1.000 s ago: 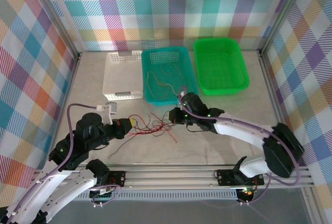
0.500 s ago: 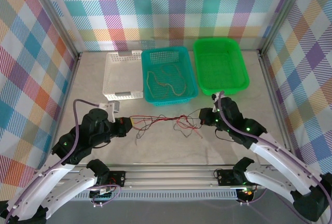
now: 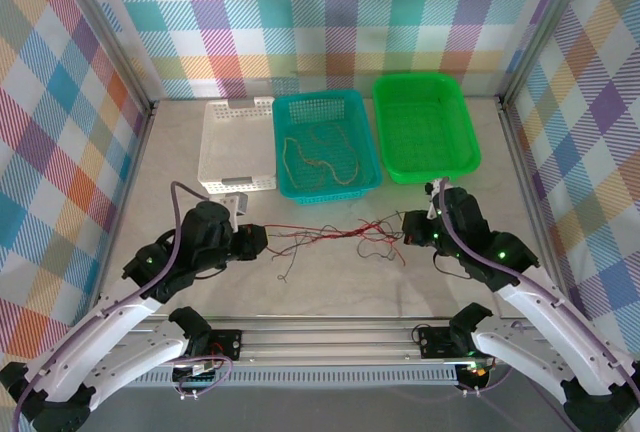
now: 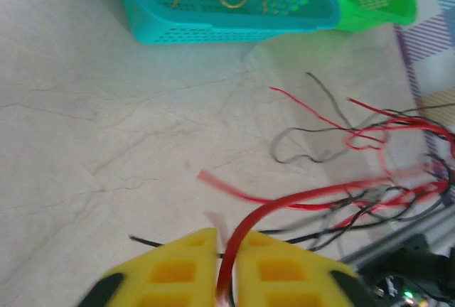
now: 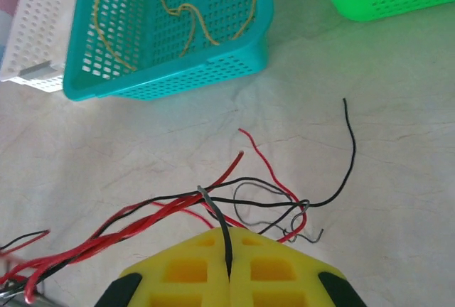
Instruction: Untangle the cables
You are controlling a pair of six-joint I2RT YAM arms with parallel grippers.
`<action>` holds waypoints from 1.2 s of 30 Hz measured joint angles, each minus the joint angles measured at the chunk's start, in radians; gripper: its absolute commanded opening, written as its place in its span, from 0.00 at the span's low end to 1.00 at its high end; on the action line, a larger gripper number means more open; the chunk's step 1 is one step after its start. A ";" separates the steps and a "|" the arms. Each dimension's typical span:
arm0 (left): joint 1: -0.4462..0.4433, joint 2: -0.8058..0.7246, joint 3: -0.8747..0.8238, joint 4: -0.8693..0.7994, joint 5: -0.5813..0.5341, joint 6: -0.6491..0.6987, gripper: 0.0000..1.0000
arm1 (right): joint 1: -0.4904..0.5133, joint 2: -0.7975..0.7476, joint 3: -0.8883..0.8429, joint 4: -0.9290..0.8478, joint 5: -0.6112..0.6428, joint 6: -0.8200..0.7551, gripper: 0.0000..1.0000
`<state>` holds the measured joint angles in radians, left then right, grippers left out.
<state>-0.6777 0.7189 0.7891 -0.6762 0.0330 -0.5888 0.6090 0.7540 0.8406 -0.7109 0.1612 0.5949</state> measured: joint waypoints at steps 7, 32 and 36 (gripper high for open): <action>0.006 0.033 -0.066 0.031 0.016 -0.020 0.63 | -0.022 0.014 0.003 -0.015 -0.073 -0.037 0.00; -0.222 0.349 -0.100 0.473 0.241 -0.027 0.82 | -0.022 0.004 -0.012 0.352 -0.624 -0.071 0.00; -0.269 0.412 -0.081 0.509 0.244 -0.016 0.81 | -0.022 0.004 -0.030 0.401 -0.659 -0.049 0.00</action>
<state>-0.9466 1.1305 0.7082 -0.1677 0.2768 -0.6044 0.5873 0.7578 0.8104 -0.3096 -0.4980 0.5461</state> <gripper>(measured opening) 0.816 0.070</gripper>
